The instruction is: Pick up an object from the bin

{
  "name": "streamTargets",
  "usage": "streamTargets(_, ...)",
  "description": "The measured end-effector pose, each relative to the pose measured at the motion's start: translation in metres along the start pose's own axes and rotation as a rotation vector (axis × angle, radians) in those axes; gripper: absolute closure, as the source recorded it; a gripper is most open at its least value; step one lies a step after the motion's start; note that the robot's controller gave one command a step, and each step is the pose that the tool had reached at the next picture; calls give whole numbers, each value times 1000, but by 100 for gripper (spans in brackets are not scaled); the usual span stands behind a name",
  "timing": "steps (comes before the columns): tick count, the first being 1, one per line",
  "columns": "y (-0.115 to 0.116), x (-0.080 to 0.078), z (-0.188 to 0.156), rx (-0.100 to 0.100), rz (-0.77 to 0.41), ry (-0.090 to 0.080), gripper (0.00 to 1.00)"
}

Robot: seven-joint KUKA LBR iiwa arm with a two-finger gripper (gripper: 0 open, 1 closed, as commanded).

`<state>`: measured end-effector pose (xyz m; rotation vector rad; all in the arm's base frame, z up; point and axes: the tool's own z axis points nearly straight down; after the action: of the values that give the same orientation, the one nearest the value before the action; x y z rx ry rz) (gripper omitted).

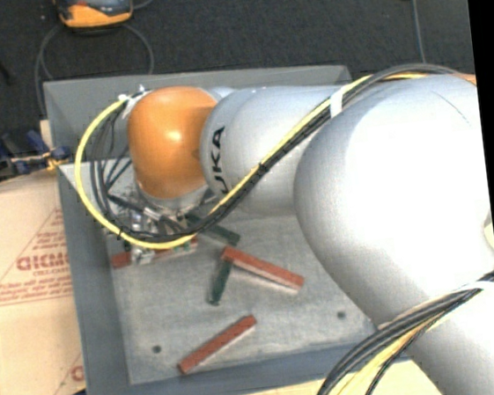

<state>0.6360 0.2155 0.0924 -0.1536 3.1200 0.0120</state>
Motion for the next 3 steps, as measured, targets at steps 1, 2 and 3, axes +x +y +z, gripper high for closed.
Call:
streamTargets(1,0,3,3,1,1,10,0)
streamTargets(2,0,3,3,1,1,10,0)
streamTargets(3,22,-13,14,1,34,3,100)
